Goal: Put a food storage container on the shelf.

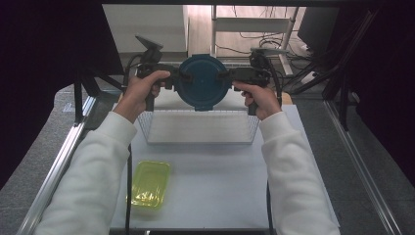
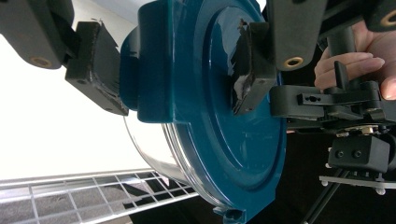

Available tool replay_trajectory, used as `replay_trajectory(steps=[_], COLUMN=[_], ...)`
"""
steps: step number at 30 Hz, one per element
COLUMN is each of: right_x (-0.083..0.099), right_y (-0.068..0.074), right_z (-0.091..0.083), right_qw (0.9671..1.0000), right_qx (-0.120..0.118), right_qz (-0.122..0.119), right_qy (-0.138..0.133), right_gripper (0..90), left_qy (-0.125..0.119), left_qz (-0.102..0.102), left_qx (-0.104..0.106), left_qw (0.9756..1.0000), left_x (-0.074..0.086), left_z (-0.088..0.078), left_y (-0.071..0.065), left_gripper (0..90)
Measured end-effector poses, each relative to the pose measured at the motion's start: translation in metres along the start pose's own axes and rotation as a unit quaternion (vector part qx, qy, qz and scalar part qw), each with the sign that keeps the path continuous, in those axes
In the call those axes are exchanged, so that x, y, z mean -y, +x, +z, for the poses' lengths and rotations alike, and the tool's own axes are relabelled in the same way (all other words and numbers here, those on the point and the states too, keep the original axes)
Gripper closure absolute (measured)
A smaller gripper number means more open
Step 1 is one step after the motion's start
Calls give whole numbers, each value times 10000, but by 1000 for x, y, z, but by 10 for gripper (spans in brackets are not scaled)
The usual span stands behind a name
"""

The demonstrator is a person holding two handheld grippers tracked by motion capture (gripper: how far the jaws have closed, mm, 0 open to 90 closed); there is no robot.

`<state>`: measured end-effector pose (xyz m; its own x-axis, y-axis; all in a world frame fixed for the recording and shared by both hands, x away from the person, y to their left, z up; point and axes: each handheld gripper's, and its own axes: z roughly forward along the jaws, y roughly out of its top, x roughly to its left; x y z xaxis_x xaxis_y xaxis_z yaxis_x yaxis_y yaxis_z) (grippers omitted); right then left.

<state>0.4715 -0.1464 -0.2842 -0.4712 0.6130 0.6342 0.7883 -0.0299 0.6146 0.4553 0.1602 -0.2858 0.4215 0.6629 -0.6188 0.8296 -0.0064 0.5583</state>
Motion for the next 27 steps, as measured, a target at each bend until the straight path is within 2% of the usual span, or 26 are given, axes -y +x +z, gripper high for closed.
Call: replay_trajectory(steps=[3, 7, 12, 23, 27], right_x=[-1, -2, -4, -9, -10], right_y=[-5, -9, -13, -26, -31], right_z=[4, 8, 11, 22, 27], right_qw=[10000, 9999, 9998, 9982, 9972], right_qx=[-6, 55, 53, 68, 68], right_qz=[41, 78, 167, 589, 740], right_qy=[40, 64, -1, 4, -2], right_gripper=[388, 388, 388, 358, 346], left_qy=[-25, -72, -164, -487, -495], left_qz=[-30, -167, -198, -576, -668], left_qx=[-1, 83, 106, 212, 262], left_qw=[10000, 9998, 9996, 9969, 9962], left_x=[0, 1, 0, -4, -4], left_z=[3, 9, 11, 21, 25], left_y=[4, 12, 16, 28, 34], left_gripper=[337, 337, 341, 346, 341])
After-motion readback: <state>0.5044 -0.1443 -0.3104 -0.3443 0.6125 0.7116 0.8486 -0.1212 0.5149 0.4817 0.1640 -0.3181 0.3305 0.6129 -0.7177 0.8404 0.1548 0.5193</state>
